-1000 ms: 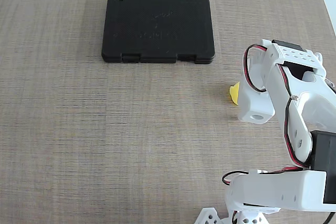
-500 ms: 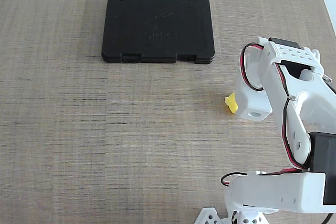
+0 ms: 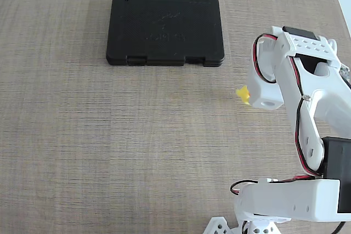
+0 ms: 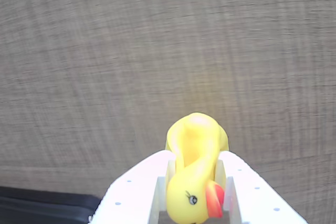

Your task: Grasp a duck and put it on the black surface.

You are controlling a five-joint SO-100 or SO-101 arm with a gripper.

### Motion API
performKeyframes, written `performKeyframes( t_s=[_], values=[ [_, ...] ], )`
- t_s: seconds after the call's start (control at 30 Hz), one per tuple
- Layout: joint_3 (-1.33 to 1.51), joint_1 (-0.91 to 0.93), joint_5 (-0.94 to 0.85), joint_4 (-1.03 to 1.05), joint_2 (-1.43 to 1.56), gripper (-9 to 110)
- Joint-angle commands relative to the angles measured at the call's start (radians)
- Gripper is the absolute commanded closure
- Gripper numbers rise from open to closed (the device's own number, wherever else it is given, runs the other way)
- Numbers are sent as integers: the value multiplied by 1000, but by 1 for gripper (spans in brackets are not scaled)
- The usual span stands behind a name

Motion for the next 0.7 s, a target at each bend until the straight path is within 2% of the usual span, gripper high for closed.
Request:
performKeyframes(
  t_s=[0.0,0.13,0.3,0.47,0.67],
  values=[
    [-184,-23,0,92,14,101],
    [-426,-92,11,233,-8,101],
    [-666,-276,14,339,-97,101],
    [-778,-434,14,341,-258,100],
    [-867,-485,14,282,-423,97]
  ],
)
